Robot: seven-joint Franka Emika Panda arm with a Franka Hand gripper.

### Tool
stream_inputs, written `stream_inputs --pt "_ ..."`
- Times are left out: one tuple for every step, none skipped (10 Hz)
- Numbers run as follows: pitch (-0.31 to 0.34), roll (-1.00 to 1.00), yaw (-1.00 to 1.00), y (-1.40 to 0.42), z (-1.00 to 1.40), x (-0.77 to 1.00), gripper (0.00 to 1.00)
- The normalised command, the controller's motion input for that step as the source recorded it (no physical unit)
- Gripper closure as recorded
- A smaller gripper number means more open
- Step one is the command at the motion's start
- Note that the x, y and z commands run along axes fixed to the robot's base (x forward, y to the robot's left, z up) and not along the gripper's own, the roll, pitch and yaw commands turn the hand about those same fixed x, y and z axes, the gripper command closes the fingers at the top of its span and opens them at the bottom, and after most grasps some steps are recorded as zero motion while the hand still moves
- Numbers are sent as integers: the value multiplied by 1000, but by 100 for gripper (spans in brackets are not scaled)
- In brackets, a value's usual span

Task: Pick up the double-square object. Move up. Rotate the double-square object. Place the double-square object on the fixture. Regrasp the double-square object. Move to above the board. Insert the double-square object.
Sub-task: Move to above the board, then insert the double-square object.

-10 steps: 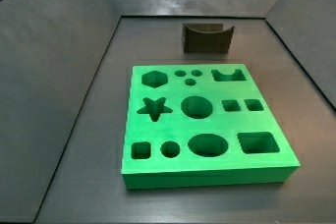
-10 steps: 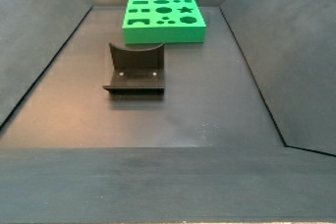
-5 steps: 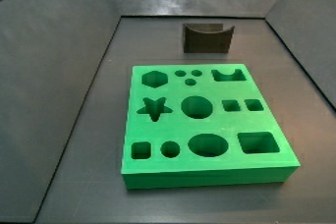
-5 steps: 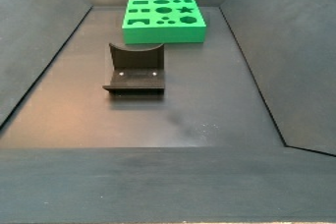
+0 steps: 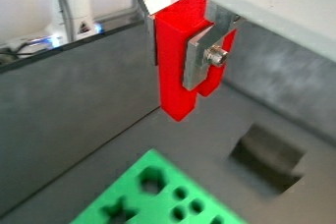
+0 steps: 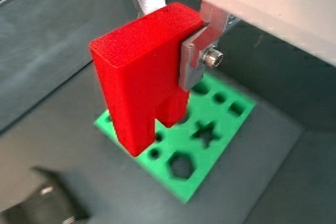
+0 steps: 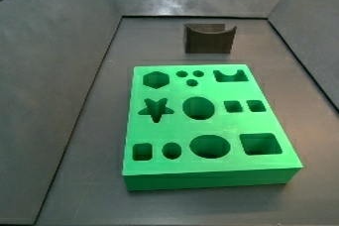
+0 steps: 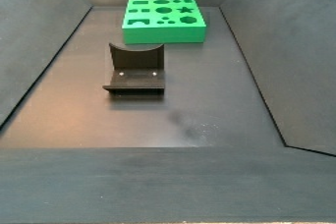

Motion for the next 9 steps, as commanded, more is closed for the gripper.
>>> stream_inputs --pt "9 -515 -18 -95 40 -112 100" --pt "-9 -335 -11 -57 22 -87 100" --pt "-18 -202 -8 -15 10 -57 100" --pt "0 0 0 -86 -26 83 100" --pt "-6 0 0 -137 -60 217 100" --pt "-3 0 0 -191 -89 349 100" --pt "0 0 -37 -214 -114 443 100" --pt "-6 0 -114 -209 -177 509 100" --pt "-10 40 -174 -234 -283 531 100"
